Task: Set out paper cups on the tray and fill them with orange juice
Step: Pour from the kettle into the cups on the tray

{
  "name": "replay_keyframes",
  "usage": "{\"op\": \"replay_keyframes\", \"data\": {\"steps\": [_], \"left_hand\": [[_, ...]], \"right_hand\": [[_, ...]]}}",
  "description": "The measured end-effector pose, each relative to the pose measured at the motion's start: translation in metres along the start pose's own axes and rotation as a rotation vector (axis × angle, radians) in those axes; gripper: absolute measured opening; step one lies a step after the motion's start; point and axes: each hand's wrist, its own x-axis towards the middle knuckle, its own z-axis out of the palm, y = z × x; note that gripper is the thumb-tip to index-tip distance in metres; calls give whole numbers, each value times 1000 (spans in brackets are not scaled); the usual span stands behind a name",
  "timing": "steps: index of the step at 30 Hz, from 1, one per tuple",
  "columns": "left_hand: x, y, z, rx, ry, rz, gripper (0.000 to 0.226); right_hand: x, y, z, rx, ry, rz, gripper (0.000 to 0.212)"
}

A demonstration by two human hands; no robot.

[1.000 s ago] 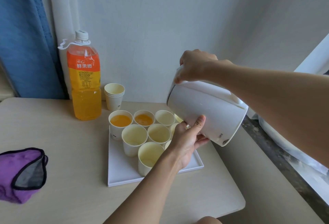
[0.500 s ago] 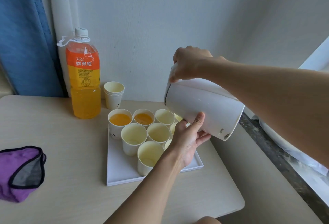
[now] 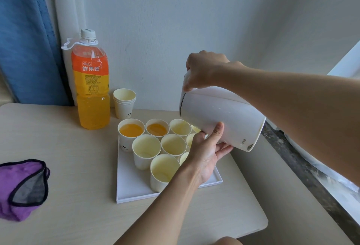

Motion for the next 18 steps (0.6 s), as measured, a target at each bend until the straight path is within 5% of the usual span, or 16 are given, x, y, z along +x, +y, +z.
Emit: {"op": "replay_keyframes", "data": {"steps": [18], "left_hand": [[-4, 2, 3, -44, -12, 3, 67]], "right_hand": [[-4, -9, -1, -51, 15, -34, 34]]}}
